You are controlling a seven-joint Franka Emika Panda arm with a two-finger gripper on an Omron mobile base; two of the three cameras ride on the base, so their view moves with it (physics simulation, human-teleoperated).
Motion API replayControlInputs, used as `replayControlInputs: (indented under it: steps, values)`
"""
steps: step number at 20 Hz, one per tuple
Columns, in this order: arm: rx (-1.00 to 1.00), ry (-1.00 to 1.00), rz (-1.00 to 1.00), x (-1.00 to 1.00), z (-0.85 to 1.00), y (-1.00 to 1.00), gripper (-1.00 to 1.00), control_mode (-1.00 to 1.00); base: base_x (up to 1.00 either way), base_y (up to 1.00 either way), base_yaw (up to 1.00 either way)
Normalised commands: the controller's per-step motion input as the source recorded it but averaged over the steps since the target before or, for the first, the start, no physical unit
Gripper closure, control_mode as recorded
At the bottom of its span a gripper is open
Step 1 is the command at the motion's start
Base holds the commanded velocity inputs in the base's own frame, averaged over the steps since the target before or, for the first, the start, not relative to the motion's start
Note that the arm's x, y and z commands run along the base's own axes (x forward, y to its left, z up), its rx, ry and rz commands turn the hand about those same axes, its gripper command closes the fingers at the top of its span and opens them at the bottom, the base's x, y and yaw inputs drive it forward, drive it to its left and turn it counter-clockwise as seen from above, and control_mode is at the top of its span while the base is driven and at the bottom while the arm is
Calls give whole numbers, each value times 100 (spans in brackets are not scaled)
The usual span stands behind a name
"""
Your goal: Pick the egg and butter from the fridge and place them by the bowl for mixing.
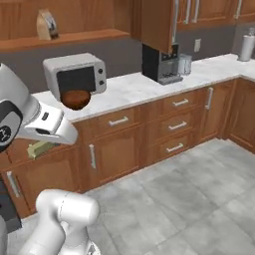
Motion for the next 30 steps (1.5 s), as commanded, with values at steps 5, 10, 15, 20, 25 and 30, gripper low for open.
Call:
replayControlInputs:
  steps: [5,10,15,20,25,30]
  values:
    - [0,0,0,0,0,0,100,100,20,-9,95]
    - [0,0,0,0,0,0,100,100,23,-62,73]
    - [0,0,0,0,0,0,100,100,50,-90,47]
    - [0,0,0,0,0,0,100,100,74,-30,31]
    - [0,0,0,0,0,0,100,100,75,9,17]
    - [0,0,0,0,0,0,100,100,59,-1,2]
